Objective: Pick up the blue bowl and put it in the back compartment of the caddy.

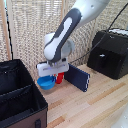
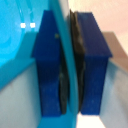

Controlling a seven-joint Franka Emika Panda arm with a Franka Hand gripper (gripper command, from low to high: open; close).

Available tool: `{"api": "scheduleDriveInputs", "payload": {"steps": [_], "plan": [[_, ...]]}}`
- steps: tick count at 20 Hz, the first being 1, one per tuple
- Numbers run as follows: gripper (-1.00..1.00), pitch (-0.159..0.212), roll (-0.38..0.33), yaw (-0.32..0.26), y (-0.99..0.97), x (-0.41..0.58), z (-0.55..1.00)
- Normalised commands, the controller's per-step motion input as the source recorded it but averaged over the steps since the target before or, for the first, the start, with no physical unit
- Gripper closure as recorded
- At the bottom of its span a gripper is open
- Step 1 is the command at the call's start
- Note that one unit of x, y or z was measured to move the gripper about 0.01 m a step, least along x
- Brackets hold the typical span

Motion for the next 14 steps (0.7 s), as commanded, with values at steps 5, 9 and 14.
{"api": "scheduleDriveInputs", "payload": {"steps": [5, 9, 14], "plan": [[1.0, 0.037, 0.021, 0.022, 0.07, 0.405, 1.0], [1.0, 0.013, 0.027, 0.0, 0.3, 0.387, 0.99], [1.0, 0.002, 0.096, -0.004, 0.46, 0.361, 0.82]]}}
